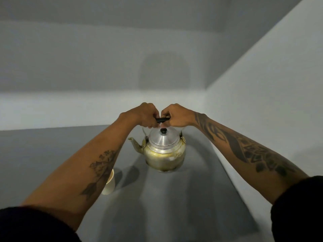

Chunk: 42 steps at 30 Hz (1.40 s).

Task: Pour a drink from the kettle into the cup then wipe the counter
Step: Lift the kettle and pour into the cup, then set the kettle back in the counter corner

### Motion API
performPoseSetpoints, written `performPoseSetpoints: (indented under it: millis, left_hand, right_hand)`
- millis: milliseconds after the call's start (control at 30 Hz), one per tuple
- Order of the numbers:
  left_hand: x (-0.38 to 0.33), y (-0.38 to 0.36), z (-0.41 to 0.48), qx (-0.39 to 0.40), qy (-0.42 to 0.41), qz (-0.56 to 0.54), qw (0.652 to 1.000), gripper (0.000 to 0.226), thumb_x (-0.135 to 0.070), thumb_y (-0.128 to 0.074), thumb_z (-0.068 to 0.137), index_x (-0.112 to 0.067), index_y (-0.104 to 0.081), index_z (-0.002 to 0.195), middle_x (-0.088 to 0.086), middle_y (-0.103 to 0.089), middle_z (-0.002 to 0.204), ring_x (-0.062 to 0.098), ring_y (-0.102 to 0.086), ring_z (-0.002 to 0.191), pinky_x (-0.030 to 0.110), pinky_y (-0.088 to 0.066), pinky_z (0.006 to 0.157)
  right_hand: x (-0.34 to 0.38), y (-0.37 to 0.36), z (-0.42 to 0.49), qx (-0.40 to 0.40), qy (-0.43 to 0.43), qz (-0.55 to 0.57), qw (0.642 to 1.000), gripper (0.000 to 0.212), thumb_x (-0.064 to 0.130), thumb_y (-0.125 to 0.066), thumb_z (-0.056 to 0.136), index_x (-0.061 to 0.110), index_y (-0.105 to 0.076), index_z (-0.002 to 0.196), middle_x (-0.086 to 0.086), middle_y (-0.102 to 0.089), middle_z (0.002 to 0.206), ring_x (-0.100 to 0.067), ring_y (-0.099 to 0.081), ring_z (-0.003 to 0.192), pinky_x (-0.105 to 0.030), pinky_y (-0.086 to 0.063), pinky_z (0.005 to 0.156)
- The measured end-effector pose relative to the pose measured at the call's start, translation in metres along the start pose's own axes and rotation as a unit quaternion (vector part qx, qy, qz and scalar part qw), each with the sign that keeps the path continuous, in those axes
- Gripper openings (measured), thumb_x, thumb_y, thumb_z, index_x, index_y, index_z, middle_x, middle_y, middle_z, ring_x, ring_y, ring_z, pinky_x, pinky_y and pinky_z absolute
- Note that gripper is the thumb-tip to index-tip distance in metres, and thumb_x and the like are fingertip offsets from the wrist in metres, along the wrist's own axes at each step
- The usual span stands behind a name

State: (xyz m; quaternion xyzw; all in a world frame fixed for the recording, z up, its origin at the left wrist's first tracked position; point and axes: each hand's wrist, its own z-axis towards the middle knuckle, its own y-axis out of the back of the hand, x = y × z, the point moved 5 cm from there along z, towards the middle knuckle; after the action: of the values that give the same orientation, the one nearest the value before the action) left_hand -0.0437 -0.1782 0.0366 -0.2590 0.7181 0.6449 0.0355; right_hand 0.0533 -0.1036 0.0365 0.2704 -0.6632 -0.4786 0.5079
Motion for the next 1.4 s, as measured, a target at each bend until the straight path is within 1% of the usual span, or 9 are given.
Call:
performPoseSetpoints:
  millis: [167, 433, 567, 733, 833, 1033, 1167, 1300, 1400]
  left_hand:
    - [-0.024, 0.000, 0.045, -0.002, -0.025, -0.016, 1.000, 0.010, -0.022, -0.079, 0.074, -0.017, -0.075, 0.082, -0.002, -0.064, 0.058, 0.012, -0.057, 0.055, 0.020, -0.043, 0.055]
    - [-0.063, -0.019, 0.124, 0.007, -0.054, -0.032, 0.998, 0.018, -0.024, -0.081, 0.072, -0.013, -0.077, 0.087, -0.001, -0.065, 0.058, 0.014, -0.059, 0.059, 0.020, -0.044, 0.057]
    - [-0.077, -0.032, 0.159, 0.006, -0.056, -0.039, 0.998, 0.020, -0.021, -0.081, 0.072, -0.011, -0.076, 0.089, 0.000, -0.062, 0.058, 0.014, -0.058, 0.057, 0.021, -0.045, 0.057]
    - [-0.086, -0.044, 0.196, -0.011, -0.040, -0.040, 0.998, 0.021, -0.020, -0.081, 0.073, -0.011, -0.075, 0.092, -0.001, -0.060, 0.060, 0.012, -0.056, 0.057, 0.021, -0.044, 0.059]
    - [-0.085, -0.049, 0.214, -0.024, -0.030, -0.037, 0.999, 0.026, -0.021, -0.082, 0.072, -0.011, -0.076, 0.095, 0.000, -0.061, 0.067, 0.019, -0.061, 0.072, 0.029, -0.048, 0.071]
    - [-0.078, -0.052, 0.243, -0.054, -0.007, -0.042, 0.998, 0.031, -0.024, -0.084, 0.068, -0.015, -0.077, 0.097, 0.005, -0.067, 0.090, 0.026, -0.066, 0.089, 0.038, -0.055, 0.087]
    - [-0.075, -0.051, 0.261, -0.062, 0.005, -0.051, 0.997, 0.032, -0.024, -0.085, 0.068, -0.016, -0.077, 0.098, 0.005, -0.067, 0.091, 0.027, -0.066, 0.091, 0.039, -0.055, 0.088]
    - [-0.073, -0.050, 0.277, -0.067, 0.010, -0.060, 0.996, 0.031, -0.024, -0.084, 0.068, -0.017, -0.077, 0.097, 0.005, -0.068, 0.093, 0.026, -0.066, 0.090, 0.038, -0.055, 0.087]
    - [-0.072, -0.051, 0.287, -0.071, 0.011, -0.064, 0.995, 0.029, -0.025, -0.083, 0.069, -0.018, -0.077, 0.096, 0.009, -0.069, 0.101, 0.027, -0.066, 0.091, 0.038, -0.055, 0.087]
  right_hand:
    - [-0.047, 0.017, 0.002, -0.018, -0.041, 0.007, 0.999, 0.012, 0.017, -0.072, 0.077, 0.007, -0.071, 0.083, -0.003, -0.058, 0.067, -0.007, -0.047, 0.055, -0.024, -0.039, 0.057]
    - [-0.124, 0.043, 0.011, -0.025, -0.081, -0.012, 0.996, 0.012, 0.012, -0.071, 0.077, 0.007, -0.074, 0.088, -0.010, -0.067, 0.074, -0.008, -0.054, 0.054, -0.026, -0.048, 0.060]
    - [-0.163, 0.046, 0.020, -0.027, -0.098, -0.025, 0.995, 0.014, 0.012, -0.070, 0.076, 0.002, -0.074, 0.085, -0.021, -0.070, 0.077, -0.017, -0.054, 0.056, -0.034, -0.050, 0.063]
    - [-0.199, 0.047, 0.036, -0.029, -0.115, -0.044, 0.992, 0.014, 0.010, -0.069, 0.077, 0.000, -0.074, 0.086, -0.015, -0.067, 0.070, -0.019, -0.053, 0.060, -0.036, -0.048, 0.063]
    - [-0.212, 0.046, 0.048, -0.027, -0.119, -0.050, 0.991, 0.013, 0.007, -0.068, 0.078, 0.003, -0.074, 0.088, -0.006, -0.063, 0.066, -0.013, -0.050, 0.057, -0.028, -0.042, 0.061]
    - [-0.235, 0.046, 0.071, -0.023, -0.127, -0.058, 0.990, 0.019, 0.011, -0.067, 0.077, 0.006, -0.075, 0.093, -0.014, -0.073, 0.084, -0.022, -0.058, 0.070, -0.038, -0.053, 0.072]
    - [-0.246, 0.051, 0.083, -0.025, -0.125, -0.064, 0.990, 0.019, 0.012, -0.067, 0.078, 0.006, -0.075, 0.094, -0.014, -0.072, 0.085, -0.023, -0.057, 0.072, -0.035, -0.050, 0.070]
    - [-0.254, 0.056, 0.092, -0.029, -0.126, -0.066, 0.989, 0.022, 0.013, -0.067, 0.078, 0.005, -0.075, 0.097, -0.014, -0.072, 0.089, -0.025, -0.059, 0.080, -0.038, -0.053, 0.076]
    - [-0.262, 0.059, 0.096, -0.030, -0.133, -0.065, 0.988, 0.022, 0.013, -0.068, 0.078, 0.007, -0.074, 0.098, -0.011, -0.070, 0.088, -0.021, -0.054, 0.080, -0.033, -0.049, 0.072]
